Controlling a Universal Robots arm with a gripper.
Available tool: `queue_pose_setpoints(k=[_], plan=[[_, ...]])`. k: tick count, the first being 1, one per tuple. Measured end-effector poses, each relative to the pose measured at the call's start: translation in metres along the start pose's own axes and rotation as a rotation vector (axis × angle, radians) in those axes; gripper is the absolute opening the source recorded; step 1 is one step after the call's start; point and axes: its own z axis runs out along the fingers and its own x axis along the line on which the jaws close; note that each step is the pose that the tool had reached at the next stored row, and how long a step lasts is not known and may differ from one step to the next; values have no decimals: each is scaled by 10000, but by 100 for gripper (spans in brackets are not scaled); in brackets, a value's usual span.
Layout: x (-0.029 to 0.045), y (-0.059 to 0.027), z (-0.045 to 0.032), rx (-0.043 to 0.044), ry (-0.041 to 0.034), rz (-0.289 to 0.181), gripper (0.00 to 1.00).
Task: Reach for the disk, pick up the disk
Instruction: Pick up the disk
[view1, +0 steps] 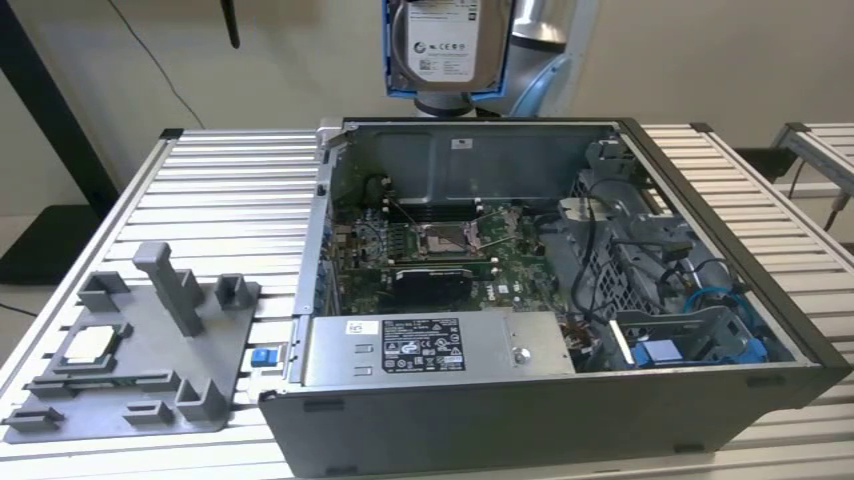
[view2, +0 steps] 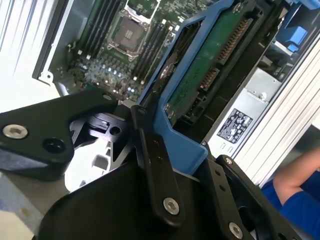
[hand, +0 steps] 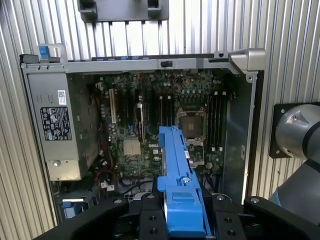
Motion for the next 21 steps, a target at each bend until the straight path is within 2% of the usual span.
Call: queue_pose_setpoints(k=[9,21], plan=[[-10,-188,38,0,0,0,0],[-30,-538,110,1,-1,0,0]])
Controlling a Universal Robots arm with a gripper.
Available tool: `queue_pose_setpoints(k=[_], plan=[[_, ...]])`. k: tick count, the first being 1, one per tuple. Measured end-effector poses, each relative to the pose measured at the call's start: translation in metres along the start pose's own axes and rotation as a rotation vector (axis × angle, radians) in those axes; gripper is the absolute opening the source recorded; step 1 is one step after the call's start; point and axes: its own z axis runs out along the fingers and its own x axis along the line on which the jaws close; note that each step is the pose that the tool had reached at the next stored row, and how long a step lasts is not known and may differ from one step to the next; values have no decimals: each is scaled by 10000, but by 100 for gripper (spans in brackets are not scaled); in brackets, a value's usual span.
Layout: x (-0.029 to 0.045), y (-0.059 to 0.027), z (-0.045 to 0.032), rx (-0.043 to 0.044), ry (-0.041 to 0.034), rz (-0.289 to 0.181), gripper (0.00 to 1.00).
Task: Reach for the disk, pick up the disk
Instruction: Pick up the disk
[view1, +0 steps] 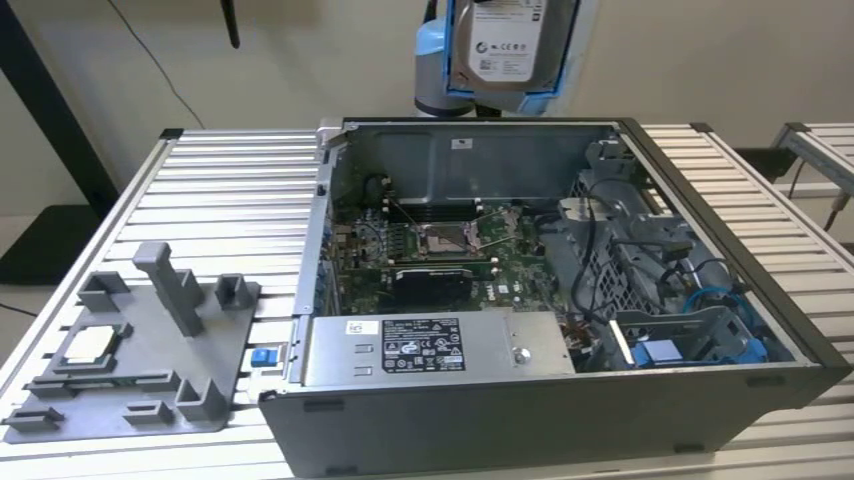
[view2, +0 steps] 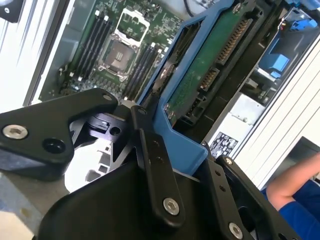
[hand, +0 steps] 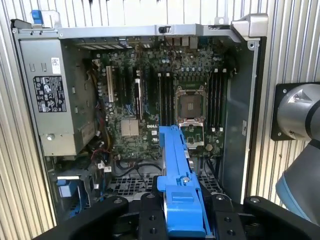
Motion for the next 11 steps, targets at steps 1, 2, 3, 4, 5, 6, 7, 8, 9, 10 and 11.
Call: queue_pose_setpoints(k=[1,2,3,4,5,6,7,8,9,10,11], plan=[[-2,-28,5,0,1,0,0],[-3,-56,11,0,0,-1,0],[-5,-86,17,0,1,-2,0],[-6,-114,22,0,1,-1,0],[-8,-141,28,0,1,0,0],[-10,-169,34,0,1,0,0],[-11,-197,40,0,1,-1,0],[-13,-227,45,0,1,-1,0],[-14,-254,51,-1,2,0,0],[-16,-283,57,0,1,0,0],[-18,-309,62,0,0,-1,0]])
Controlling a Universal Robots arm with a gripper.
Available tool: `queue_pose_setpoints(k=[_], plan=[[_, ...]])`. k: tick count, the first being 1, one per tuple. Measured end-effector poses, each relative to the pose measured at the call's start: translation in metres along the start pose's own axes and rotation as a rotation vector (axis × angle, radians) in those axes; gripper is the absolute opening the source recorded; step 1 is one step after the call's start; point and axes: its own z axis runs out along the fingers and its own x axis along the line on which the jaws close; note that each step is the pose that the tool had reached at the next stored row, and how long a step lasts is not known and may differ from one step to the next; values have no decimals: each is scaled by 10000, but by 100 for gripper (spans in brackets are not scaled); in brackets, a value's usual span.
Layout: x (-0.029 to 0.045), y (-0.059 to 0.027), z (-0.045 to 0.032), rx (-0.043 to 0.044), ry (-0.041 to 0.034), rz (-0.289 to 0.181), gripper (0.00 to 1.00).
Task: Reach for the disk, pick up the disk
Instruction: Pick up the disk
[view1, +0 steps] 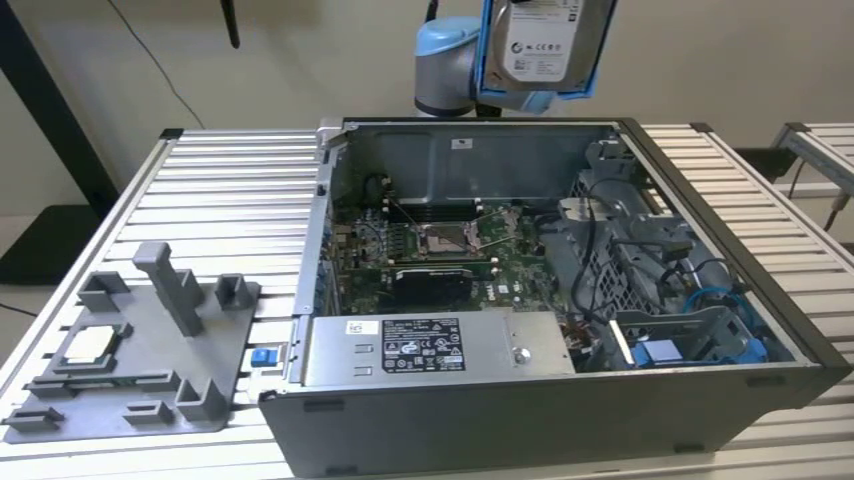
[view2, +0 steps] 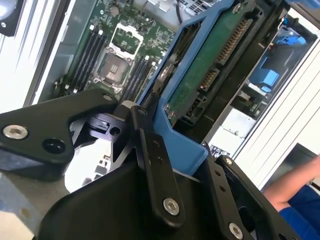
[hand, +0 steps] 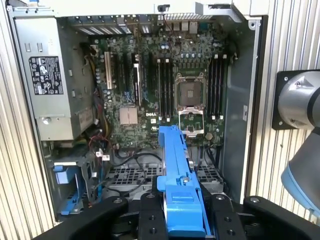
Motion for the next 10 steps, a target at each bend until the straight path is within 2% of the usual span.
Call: queue_pose_setpoints(k=[10], plan=[[-16,-292,59,0,-1,-1,0]])
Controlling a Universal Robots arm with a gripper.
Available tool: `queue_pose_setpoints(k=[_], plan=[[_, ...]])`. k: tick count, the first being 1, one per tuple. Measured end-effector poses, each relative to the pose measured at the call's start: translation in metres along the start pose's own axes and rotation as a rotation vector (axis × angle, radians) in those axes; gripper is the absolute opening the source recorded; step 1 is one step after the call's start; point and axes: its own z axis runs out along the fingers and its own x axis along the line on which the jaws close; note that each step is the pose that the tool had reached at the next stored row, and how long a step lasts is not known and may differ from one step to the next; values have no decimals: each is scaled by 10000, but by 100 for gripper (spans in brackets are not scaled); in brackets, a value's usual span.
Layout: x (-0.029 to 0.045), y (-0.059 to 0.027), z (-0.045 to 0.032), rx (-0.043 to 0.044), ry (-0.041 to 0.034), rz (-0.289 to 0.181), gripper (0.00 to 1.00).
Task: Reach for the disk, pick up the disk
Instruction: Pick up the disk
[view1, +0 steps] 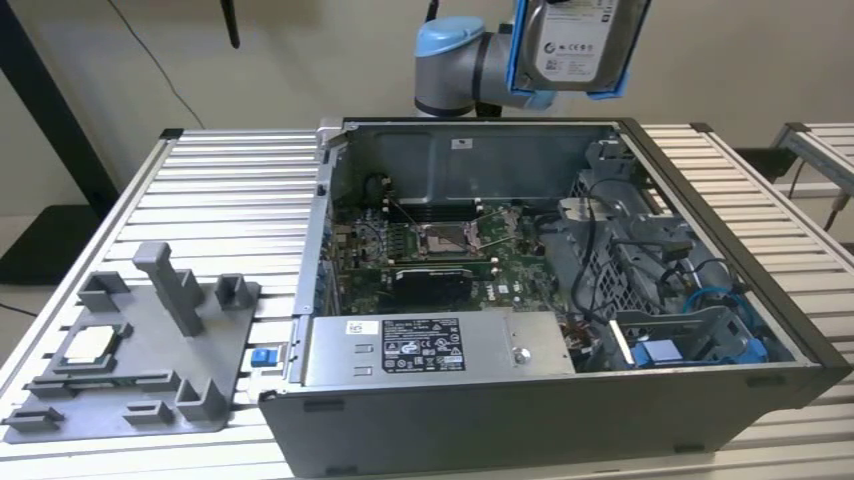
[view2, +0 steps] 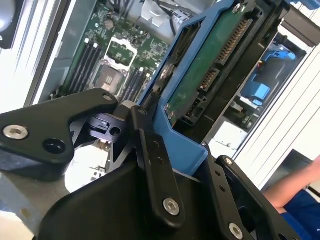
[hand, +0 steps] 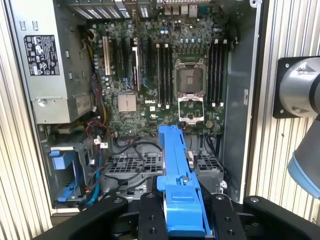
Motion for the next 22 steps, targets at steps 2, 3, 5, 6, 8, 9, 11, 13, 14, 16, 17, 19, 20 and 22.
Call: queue_pose_setpoints(k=[2,3,5,6,8,9,11,13,14,16,17,19,20,22], plan=[[-3,-51,10,0,1,1,0],[-4,-74,15,0,1,1,0],[-7,-123,25,0,2,0,0],[-9,-149,30,0,2,1,0],[-11,-199,40,0,1,1,0],[-13,-226,46,-1,1,0,0],[-16,-274,55,-1,1,1,0],[-18,-326,66,0,1,1,0],[-20,-351,71,-1,1,0,0],[-23,-390,78,-2,4,1,0],[-23,-399,80,-1,3,0,0],[-24,-415,83,-1,3,1,0],[-24,-426,86,0,2,1,0],[-26,-459,92,-1,2,0,0]])
